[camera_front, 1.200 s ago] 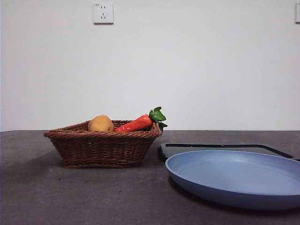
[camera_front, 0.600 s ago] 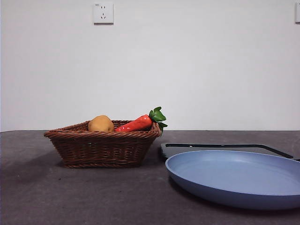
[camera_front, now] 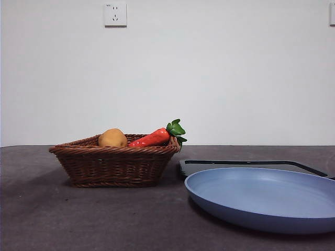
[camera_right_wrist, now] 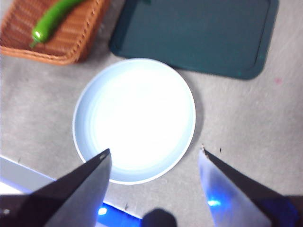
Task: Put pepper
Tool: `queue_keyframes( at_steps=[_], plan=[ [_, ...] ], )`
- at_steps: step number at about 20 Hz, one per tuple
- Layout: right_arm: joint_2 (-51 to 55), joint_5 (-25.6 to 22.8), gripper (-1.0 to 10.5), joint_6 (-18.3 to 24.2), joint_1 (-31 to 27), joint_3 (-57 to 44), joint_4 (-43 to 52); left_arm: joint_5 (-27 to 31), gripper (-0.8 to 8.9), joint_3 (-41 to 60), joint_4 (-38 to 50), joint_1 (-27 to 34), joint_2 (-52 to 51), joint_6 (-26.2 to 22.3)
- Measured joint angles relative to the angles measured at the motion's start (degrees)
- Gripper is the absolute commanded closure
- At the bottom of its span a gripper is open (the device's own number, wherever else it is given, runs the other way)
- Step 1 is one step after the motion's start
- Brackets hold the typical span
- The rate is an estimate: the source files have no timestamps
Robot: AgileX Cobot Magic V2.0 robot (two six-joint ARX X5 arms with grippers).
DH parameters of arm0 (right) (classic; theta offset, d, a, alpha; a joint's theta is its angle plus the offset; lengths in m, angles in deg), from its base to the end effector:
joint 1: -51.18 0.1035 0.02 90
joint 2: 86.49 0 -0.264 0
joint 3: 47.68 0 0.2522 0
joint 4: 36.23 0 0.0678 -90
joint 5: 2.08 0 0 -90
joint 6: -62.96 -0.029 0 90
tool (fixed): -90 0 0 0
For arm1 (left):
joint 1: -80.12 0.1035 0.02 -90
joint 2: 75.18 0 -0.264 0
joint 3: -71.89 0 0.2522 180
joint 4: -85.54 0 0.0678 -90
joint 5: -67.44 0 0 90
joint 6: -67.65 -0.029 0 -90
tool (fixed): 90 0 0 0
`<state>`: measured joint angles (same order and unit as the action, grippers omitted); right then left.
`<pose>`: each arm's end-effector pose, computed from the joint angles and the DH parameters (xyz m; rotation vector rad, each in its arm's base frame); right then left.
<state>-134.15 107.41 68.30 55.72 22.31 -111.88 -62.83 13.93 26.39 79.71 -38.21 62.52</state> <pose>0.1311 0.0201 0.3182 0.0367 0.9094 0.4311 0.1151 -0.0196 0.2970 -0.1488 0.6070 -0.7100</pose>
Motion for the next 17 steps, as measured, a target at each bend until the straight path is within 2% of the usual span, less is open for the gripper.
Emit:
queue_keyframes(
  at_steps=[12,17],
  plan=[
    [-33.0,0.0,6.2,0.0,0.0,0.0,10.3,0.0,4.65,0.0,0.1,0.0,0.0,0.0],
    [-41.7,-0.1,6.5,0.2,0.9,0.0,14.4,0.0,4.65,0.0,0.1,0.0,0.0,0.0]
  ],
)
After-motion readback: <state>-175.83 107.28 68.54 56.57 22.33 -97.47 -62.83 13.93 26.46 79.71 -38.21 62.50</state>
